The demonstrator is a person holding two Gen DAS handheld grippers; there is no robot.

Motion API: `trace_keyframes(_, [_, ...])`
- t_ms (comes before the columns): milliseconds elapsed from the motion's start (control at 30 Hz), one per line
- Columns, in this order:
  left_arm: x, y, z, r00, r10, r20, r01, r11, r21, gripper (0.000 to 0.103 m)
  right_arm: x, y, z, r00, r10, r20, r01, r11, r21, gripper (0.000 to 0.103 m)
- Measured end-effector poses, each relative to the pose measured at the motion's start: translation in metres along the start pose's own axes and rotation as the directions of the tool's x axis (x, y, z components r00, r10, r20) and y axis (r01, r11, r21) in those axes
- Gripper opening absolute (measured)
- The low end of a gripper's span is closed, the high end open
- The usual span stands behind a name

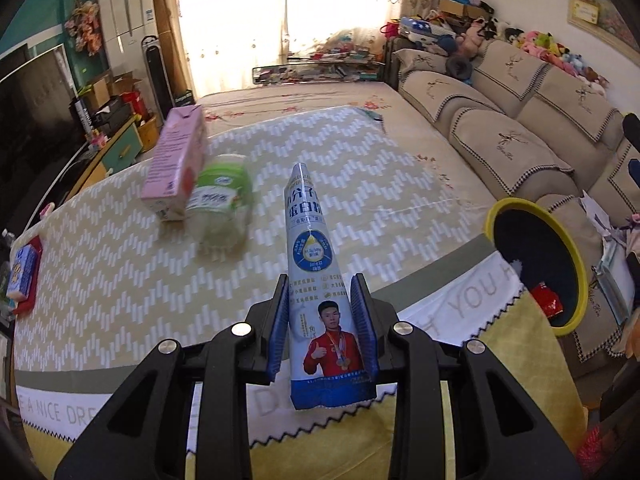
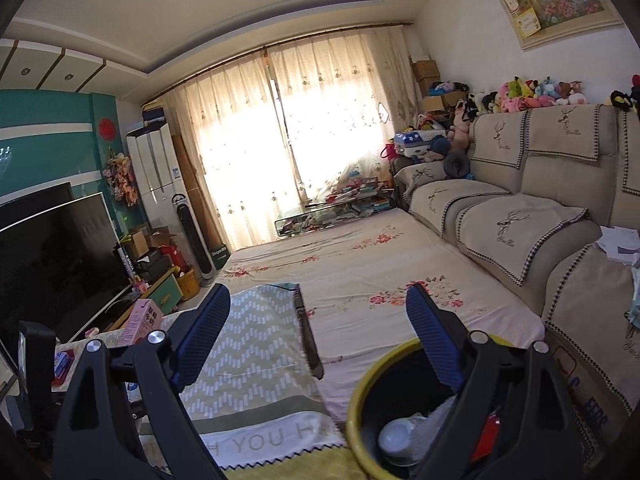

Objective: Collect trash
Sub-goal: 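Grasp the toothpaste tube with the left gripper and carry it over the bin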

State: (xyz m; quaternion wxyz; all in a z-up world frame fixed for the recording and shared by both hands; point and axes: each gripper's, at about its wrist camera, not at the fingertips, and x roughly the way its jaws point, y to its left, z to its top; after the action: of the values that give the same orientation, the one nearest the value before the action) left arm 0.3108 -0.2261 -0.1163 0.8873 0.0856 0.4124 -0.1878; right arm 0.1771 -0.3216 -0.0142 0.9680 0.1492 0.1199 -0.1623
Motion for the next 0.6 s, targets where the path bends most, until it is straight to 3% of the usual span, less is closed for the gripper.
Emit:
trace_keyframes(167, [0.009,-0.061,0.025,0.994,-0.111,-0.007,0.111,0.99,0.082,0.031,-0.023,-0.047,0.003,0.995,-0.097,0.024,0.097,0.995,0.013,0.086])
trace_keyframes(367, [0.033,-0.15,0.045,0.971,-0.231,-0.061,0.239,0.952,0.191,0.031,-0.033,-0.1,0.001,0.981,-0.194,0.022,0.192,0.98,0.055,0.087])
trace_keyframes(600, [0.07,-0.239,0.052,0.945,-0.296,-0.142,0.325,0.904,0.278,0.031,-0.031,-0.139,-0.005,0.97,-0.245,-0.001,0.243,0.964,0.103,0.087])
